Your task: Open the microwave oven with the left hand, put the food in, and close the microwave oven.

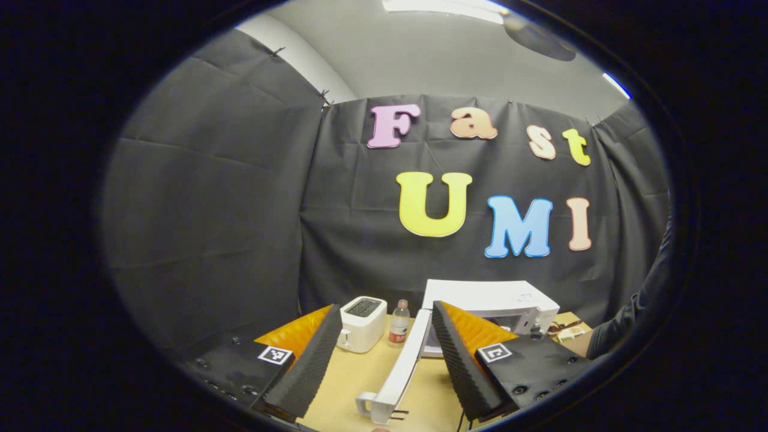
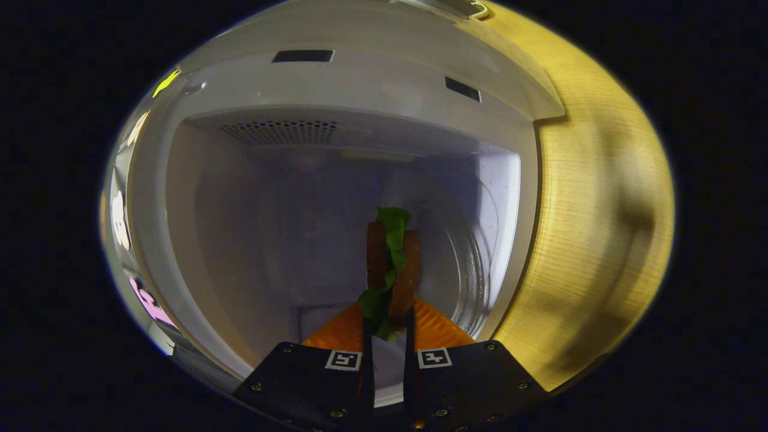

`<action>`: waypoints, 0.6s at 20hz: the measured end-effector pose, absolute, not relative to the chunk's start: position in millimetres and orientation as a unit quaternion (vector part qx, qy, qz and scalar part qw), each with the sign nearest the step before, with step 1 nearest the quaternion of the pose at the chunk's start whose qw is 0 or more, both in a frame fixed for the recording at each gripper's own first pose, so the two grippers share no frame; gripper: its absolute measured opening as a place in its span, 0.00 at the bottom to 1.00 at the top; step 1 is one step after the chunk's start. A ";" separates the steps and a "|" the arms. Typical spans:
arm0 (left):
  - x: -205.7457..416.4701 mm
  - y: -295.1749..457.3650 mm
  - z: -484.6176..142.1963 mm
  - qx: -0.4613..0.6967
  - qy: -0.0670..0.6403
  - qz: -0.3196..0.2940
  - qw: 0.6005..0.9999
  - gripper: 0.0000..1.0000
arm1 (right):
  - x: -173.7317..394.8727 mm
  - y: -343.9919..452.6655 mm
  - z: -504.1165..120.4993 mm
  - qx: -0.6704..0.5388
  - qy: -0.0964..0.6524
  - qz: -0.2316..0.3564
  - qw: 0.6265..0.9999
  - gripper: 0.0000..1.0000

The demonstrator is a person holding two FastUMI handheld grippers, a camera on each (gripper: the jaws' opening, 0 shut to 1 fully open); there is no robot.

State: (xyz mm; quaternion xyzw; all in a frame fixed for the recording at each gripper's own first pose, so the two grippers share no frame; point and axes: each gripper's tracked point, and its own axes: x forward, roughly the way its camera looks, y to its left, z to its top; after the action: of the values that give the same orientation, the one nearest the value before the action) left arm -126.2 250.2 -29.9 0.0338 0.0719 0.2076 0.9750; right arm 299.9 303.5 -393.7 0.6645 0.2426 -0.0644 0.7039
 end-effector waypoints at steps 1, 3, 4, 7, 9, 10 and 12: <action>-126.3 251.3 -30.6 0.035 0.071 0.208 0.975 0.97 | 299.0 303.8 -394.7 0.662 0.245 -0.067 0.705 0.24; -124.3 249.2 -30.2 0.034 0.070 0.201 0.976 0.97 | 290.1 306.7 -400.8 0.645 0.269 -0.073 0.712 0.33; -122.6 247.0 -29.4 0.033 0.067 0.196 0.978 0.97 | 287.0 304.7 -403.2 0.635 0.278 -0.075 0.717 0.39; -112.8 242.2 -28.4 0.031 0.060 0.181 0.981 0.97 | 274.5 302.3 -399.3 0.610 0.295 -0.062 0.733 0.76; -105.8 236.0 -30.5 0.031 0.059 0.169 0.983 0.97 | 263.2 297.4 -387.9 0.599 0.302 -0.046 0.740 0.92; -102.5 232.7 -32.2 0.030 0.058 0.164 0.984 0.97 | 258.6 294.7 -383.1 0.592 0.303 -0.037 0.746 0.92; -94.3 221.5 -33.8 0.026 0.056 0.146 0.987 0.97 | 241.2 287.2 -375.6 0.559 0.316 -0.017 0.766 0.92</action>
State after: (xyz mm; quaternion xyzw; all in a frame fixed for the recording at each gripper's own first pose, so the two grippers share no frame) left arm -94.3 221.5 -33.8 0.0255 0.0555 0.1461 0.9874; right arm 241.2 287.2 -375.6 0.5592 0.3162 -0.0170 0.7662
